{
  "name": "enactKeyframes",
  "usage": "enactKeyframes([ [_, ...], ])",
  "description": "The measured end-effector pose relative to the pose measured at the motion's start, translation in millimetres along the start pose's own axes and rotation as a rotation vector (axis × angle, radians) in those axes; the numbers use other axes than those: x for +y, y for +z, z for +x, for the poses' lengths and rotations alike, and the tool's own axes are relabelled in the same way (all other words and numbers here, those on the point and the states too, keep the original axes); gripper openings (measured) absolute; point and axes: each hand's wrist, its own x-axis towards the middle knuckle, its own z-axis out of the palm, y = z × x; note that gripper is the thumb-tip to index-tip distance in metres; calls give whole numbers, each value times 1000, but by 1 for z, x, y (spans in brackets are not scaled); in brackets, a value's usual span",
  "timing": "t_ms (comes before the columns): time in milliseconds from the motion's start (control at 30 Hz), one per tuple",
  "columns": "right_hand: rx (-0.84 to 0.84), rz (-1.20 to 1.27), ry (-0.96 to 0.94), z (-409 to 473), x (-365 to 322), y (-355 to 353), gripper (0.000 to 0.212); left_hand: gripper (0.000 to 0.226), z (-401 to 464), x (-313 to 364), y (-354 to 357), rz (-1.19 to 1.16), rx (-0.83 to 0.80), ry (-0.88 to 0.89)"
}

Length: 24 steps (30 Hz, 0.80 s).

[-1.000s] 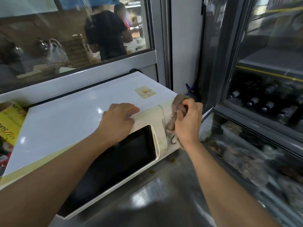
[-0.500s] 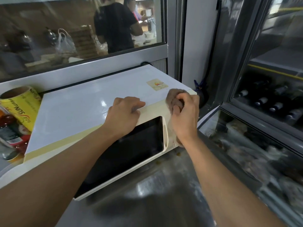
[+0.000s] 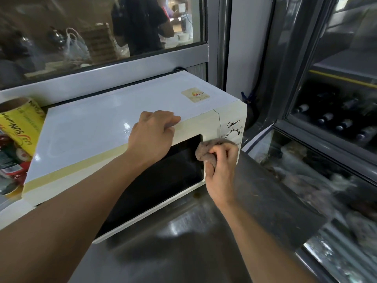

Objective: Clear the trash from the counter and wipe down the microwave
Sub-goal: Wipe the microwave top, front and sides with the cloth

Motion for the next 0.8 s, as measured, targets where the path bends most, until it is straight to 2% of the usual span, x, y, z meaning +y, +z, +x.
enactKeyframes([
  [233, -80, -8, 165, 4, -13, -4, 27, 41, -1, 3, -2, -1, -14, -11],
  [433, -23, 1, 73, 40, -24, 0, 28, 42, -1, 4, -2, 21, 4, -14],
  [667, -17, 61, 93, -15, 17, 10, 40, 40, -3, 3, -1, 37, 25, 3],
  [800, -26, 23, 110, -26, 28, 17, 34, 41, -3, 3, -1, 47, 24, 6],
])
